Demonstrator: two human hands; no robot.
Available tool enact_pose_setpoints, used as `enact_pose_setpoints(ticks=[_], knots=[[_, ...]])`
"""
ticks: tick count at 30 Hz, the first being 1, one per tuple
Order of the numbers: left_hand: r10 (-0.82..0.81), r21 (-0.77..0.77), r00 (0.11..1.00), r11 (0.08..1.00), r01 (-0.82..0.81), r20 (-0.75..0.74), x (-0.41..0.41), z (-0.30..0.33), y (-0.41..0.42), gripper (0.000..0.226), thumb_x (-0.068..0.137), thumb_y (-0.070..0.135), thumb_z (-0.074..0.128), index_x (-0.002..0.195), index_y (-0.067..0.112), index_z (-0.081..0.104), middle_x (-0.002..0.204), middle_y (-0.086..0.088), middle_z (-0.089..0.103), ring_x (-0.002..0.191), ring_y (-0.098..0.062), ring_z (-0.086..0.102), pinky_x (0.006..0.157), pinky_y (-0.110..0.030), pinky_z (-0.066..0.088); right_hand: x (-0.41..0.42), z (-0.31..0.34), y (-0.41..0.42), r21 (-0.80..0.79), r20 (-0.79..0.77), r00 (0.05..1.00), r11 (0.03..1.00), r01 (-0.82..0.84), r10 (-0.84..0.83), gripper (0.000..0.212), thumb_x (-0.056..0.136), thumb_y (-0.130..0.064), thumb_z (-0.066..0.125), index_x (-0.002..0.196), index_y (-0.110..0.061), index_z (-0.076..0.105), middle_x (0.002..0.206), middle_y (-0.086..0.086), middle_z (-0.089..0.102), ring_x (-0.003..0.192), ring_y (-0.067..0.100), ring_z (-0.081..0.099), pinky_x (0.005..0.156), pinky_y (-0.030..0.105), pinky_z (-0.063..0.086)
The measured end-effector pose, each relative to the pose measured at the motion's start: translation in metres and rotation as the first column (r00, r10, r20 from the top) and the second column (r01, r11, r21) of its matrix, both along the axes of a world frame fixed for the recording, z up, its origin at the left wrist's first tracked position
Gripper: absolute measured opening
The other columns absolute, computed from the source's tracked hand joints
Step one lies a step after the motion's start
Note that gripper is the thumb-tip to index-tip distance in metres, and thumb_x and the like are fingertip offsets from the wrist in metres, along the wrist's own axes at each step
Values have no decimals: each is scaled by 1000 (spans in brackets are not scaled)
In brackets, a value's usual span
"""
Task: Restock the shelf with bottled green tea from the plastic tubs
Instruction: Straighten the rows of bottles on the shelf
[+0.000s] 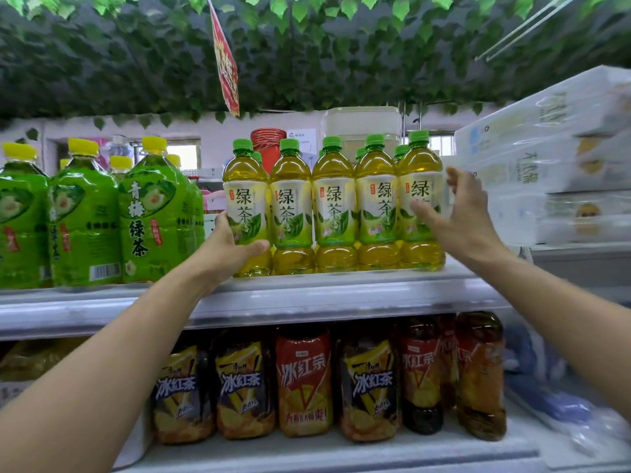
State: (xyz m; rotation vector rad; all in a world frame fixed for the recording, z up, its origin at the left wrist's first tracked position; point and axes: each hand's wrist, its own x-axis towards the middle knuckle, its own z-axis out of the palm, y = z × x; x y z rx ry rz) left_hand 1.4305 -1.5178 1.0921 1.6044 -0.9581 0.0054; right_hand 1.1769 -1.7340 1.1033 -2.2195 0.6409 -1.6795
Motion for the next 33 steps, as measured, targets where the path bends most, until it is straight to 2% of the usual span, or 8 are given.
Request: enact_pose_setpoints(ticks=[3,7,11,15,20,28,30,33], knots=[[12,-22,1000,1000,-12,3,0,-1,-3,71,92,19,71,148,17,27,133,1,56,124,-19,50,112,-45,37,6,54,11,-218,-50,998,975,33,-45,52,101,-38,49,145,-12,41,143,11,45,134,25,34,107,41,31],[30,-55,1000,998,-30,4,0,-3,-6,62,96,26,66,145,20,29,126,3,60,121,-20,54,105,-39,40,35,113,17,-320,-344,927,947,35,-150,48,104,-40,40,145,-17,46,144,15,51,135,32,40,112,51,33],[31,-61,1000,998,-31,-3,0,-3,-7,62,96,24,66,145,21,28,120,7,61,119,-20,55,105,-40,41,49,132,17,-252,-485,864,968,7,-132,32,101,-29,52,124,-11,66,117,11,68,104,30,62,94,41,50],[31,-62,1000,998,-31,-5,1,-3,-6,59,97,24,65,144,22,29,117,8,62,119,-20,55,106,-40,40,51,137,18,-234,-480,869,972,8,-122,30,97,-29,61,117,-9,70,104,10,70,95,29,64,85,38,51],[17,-51,1000,999,-17,0,0,-3,-6,63,97,24,64,147,20,26,128,3,59,120,-19,52,104,-38,38,53,135,19,-224,-462,879,974,13,-118,30,98,-30,60,114,-6,70,98,10,69,88,27,64,74,33,46],[46,-24,999,999,-46,4,-4,-2,-4,64,97,25,64,148,20,25,130,1,59,125,-22,52,113,-47,38,53,132,19,-293,-410,884,950,106,-225,37,96,-37,61,102,-2,71,96,14,69,90,31,64,87,45,55],[45,-28,999,999,-45,6,-5,-2,-3,68,96,26,67,149,19,25,133,0,58,127,-23,52,112,-46,38,53,128,19,-324,-383,888,937,129,-255,40,96,-38,60,105,0,70,103,16,68,97,31,61,90,44,51],[48,-4,998,999,-48,35,-10,-3,0,88,84,36,78,150,21,22,141,0,52,134,-24,47,117,-49,34,40,107,24,-354,-198,943,917,185,-267,67,94,-48,59,141,-3,45,139,17,48,130,32,38,109,43,32]])
